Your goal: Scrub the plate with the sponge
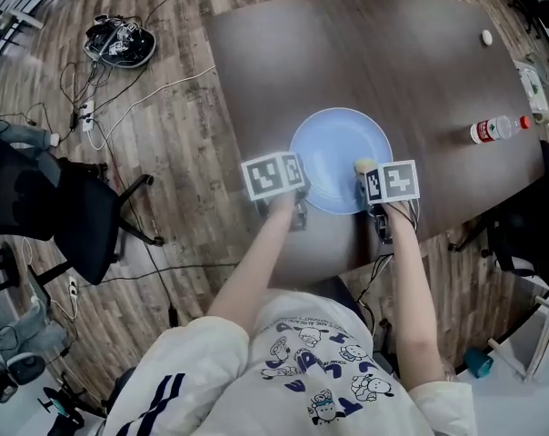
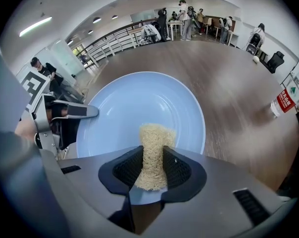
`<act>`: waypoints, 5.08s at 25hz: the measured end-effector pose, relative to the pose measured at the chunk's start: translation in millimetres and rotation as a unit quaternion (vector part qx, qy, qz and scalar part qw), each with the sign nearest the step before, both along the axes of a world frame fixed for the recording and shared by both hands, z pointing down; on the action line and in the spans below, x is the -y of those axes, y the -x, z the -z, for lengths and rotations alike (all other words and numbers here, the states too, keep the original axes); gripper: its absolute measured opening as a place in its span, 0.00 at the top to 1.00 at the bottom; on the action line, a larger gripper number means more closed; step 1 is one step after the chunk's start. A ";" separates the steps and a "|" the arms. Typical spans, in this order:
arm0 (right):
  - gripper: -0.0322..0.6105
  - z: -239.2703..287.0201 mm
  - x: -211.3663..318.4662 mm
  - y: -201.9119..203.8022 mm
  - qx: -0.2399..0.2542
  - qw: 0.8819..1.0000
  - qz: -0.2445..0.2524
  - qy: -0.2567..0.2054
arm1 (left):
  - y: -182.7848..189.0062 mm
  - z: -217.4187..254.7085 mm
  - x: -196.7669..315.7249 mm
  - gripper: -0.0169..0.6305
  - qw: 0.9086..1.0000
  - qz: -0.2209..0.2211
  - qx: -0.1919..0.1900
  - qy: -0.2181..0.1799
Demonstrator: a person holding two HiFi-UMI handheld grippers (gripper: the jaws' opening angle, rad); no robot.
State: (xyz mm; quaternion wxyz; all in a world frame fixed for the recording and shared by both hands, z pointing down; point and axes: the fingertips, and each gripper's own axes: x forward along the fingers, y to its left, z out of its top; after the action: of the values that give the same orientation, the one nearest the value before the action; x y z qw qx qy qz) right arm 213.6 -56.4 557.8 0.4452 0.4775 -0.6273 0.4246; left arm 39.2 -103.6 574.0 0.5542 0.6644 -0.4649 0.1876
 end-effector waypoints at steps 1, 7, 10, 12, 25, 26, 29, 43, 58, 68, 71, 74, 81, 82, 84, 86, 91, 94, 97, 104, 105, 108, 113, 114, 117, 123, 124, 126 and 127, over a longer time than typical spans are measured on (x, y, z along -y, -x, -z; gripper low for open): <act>0.76 -0.2 -1.8 2.2 0.001 1.000 0.001 0.000 | 0.0 -0.1 0.4 0.93 1.000 -0.001 0.000 0.000; 0.76 -0.7 -12.4 15.2 0.003 1.000 0.014 0.010 | 1.2 0.2 0.7 0.93 1.000 -0.005 0.000 -0.002; 0.76 -0.8 -18.1 22.4 0.007 1.000 0.023 0.017 | 1.5 0.1 0.7 0.93 1.000 -0.007 0.000 -0.003; 0.76 -0.8 -21.8 27.4 0.015 0.999 0.029 0.023 | 0.7 0.1 1.2 0.93 1.000 -0.008 -0.001 -0.003; 0.76 -0.1 -35.2 69.9 0.069 0.996 0.045 0.045 | -1.2 0.6 -0.2 0.93 1.000 -0.008 -0.009 -0.001; 0.76 0.0 -34.9 72.7 0.068 0.996 0.047 0.045 | -1.0 0.7 -0.2 0.93 1.000 -0.007 -0.010 -0.001; 0.76 -1.1 -33.4 81.8 0.071 0.995 0.052 0.045 | -0.8 0.1 -0.6 0.93 1.000 -0.007 -0.011 0.000; 0.76 -1.4 -15.9 108.3 0.090 0.992 0.072 0.047 | -2.8 0.9 0.3 0.93 1.000 -0.014 -0.008 -0.003; 0.76 -2.1 14.7 121.2 0.087 0.991 0.094 0.039 | -3.4 1.6 -0.4 0.93 1.000 -0.015 -0.009 -0.004; 0.76 -4.1 40.5 119.0 0.087 0.992 0.090 0.028 | -5.6 0.5 -0.2 0.93 1.000 -0.020 -0.005 -0.004; 0.76 -3.2 49.6 118.4 0.084 0.992 0.088 0.023 | -4.6 1.1 -0.5 0.93 1.000 -0.017 -0.007 -0.003; 0.76 -3.6 57.6 117.1 0.079 0.993 0.085 0.017 | -3.8 0.6 -0.7 0.93 1.000 -0.017 -0.011 -0.001; 0.76 -2.6 74.0 108.9 0.078 0.995 0.067 0.004 | -2.9 0.9 -0.2 0.93 1.000 -0.019 -0.010 -0.001; 0.76 -2.4 76.3 106.3 0.076 0.995 0.063 0.001 | -3.2 0.9 -0.2 0.93 1.000 -0.017 -0.011 0.000; 0.76 -2.4 80.9 100.3 0.072 0.996 0.055 -0.005 | -4.3 0.5 -0.1 0.93 1.000 -0.017 -0.011 0.001; 0.76 -2.4 84.8 94.4 0.066 0.997 0.047 -0.012 | -4.2 0.6 -0.1 0.93 1.000 -0.018 -0.010 0.000; 0.76 -2.0 92.1 76.7 0.049 0.998 0.027 -0.027 | -3.5 -0.2 -1.0 0.93 1.000 -0.015 -0.009 0.001; 0.76 -1.9 95.8 61.3 0.029 0.999 0.018 -0.036 | -3.9 -0.8 -0.5 0.93 1.000 -0.012 -0.011 0.002; 0.76 -0.6 97.0 47.2 0.010 0.999 0.014 -0.043 | -3.1 0.5 0.0 0.93 1.000 -0.011 -0.011 0.002; 0.76 -1.1 89.8 19.6 -0.021 0.999 0.007 -0.050 | -2.0 0.5 -0.4 0.93 1.000 -0.010 -0.009 -0.001; 0.76 -1.3 88.3 16.6 -0.022 0.999 0.006 -0.049 | -2.2 0.3 -0.7 0.93 1.000 -0.010 -0.009 -0.001; 0.76 -1.1 83.5 10.5 -0.028 0.998 0.003 -0.049 | -0.9 0.0 -1.8 0.93 1.000 -0.009 -0.007 -0.002; 0.76 -0.5 77.2 2.1 -0.034 0.998 0.000 -0.045 | 0.5 0.6 0.2 0.93 1.000 -0.005 -0.009 -0.001; 0.76 -0.5 75.4 0.5 -0.035 0.998 0.000 -0.044 | 0.5 0.6 0.2 0.93 1.000 -0.003 -0.011 0.001; 0.76 -0.4 69.2 -4.0 -0.040 0.998 -0.001 -0.043 | 0.5 0.4 -0.3 0.93 1.000 0.002 -0.016 0.003; 0.76 -0.7 53.9 -10.1 -0.045 0.998 -0.009 -0.037 | 1.1 0.3 -0.5 0.93 1.000 0.002 -0.013 0.002; 0.76 -1.1 51.1 -11.0 -0.045 0.998 -0.010 -0.037 | 0.9 -0.2 -0.5 0.93 1.000 0.002 -0.013 0.003; 0.76 -1.4 45.1 -12.6 -0.046 0.998 -0.013 -0.036 | 0.4 -0.8 -0.4 0.93 1.000 0.000 -0.013 0.002; 0.76 -1.1 42.1 -13.1 -0.046 0.998 -0.015 -0.035 | 0.3 -0.7 -0.2 0.93 1.000 -0.001 -0.012 0.002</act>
State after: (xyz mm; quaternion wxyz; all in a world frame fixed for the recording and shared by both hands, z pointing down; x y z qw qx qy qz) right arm 226.7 -98.5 559.0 0.4505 0.5211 -0.6135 0.3862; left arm 38.9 -103.4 574.7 0.5609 0.6661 -0.4573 0.1807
